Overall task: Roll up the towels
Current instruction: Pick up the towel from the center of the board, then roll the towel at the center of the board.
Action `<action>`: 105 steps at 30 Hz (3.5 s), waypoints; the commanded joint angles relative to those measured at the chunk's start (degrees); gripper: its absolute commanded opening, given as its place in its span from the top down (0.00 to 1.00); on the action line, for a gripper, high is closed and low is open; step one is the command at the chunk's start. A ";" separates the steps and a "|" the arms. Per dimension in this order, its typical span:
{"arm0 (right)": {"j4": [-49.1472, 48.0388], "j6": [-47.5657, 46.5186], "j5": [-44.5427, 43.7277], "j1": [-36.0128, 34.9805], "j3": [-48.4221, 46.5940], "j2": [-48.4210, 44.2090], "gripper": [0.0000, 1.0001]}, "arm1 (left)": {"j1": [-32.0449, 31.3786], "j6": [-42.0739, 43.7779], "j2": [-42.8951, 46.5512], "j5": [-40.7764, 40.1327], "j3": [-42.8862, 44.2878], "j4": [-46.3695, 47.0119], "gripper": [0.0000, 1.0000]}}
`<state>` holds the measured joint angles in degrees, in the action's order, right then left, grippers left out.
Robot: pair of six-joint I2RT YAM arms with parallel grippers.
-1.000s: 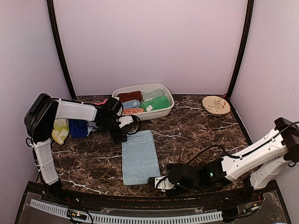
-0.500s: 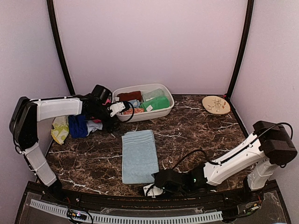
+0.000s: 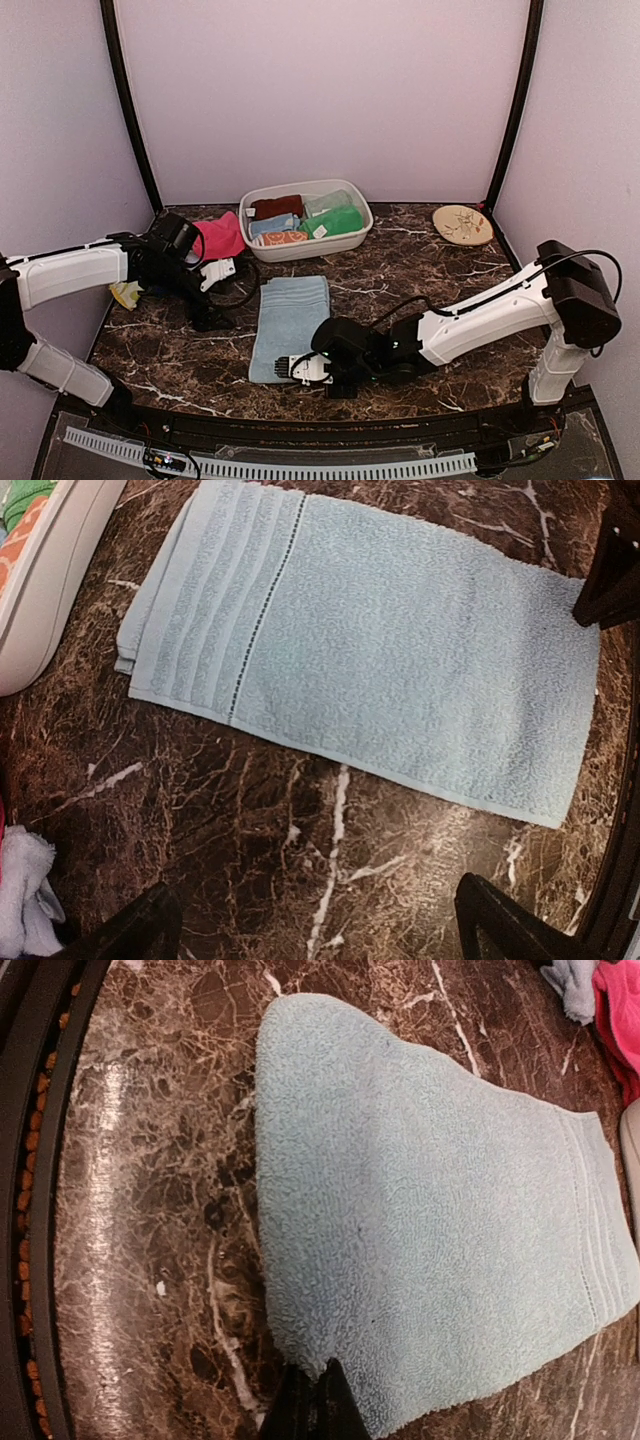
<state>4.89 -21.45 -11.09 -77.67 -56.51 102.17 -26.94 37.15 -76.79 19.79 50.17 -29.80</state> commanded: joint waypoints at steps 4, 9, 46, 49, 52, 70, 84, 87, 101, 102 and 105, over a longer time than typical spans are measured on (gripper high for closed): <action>8.32 10.21 17.63 5.51 -8.61 2.91 1.00 | -1.42 3.23 7.06 7.76 -4.36 -2.64 0.04; 6.54 18.92 30.67 10.53 -10.49 6.03 1.00 | -2.64 4.99 7.32 11.87 -6.68 -2.60 0.05; -5.92 38.47 49.02 20.19 -5.13 10.51 0.95 | -19.65 4.02 -9.99 1.13 -3.51 6.99 0.89; -9.48 38.18 42.16 20.19 -1.59 6.29 0.86 | -19.20 2.79 -11.11 1.67 -2.72 6.24 0.98; -12.82 37.85 33.92 20.19 2.89 1.21 0.73 | -18.14 1.54 -12.35 3.55 -1.60 4.73 1.00; -34.91 31.17 -1.43 16.70 25.26 -28.26 0.00 | -12.05 -1.19 -17.16 12.72 1.80 0.98 1.00; -35.49 2.06 -4.31 -0.91 20.25 -7.64 0.16 | -9.84 -2.50 -21.99 15.38 4.27 -0.36 1.00; -39.60 0.64 -4.52 -0.77 18.74 -3.05 0.23 | -9.25 -2.53 -22.16 15.88 4.10 -0.08 1.00; -47.46 6.16 -3.63 1.46 14.91 3.96 0.44 | -8.66 -2.40 -21.86 15.55 3.60 0.31 1.00; -47.65 6.42 -3.35 1.46 14.86 4.08 0.45 | -8.66 -2.50 -21.90 15.53 3.80 0.23 1.00; -46.69 7.57 -1.76 1.81 14.07 4.68 0.55 | -8.66 -2.77 -21.92 15.34 4.25 0.20 1.00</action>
<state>-39.42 -16.32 -14.26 -76.49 -40.73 105.86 -36.10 34.81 -98.78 35.35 53.49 -28.51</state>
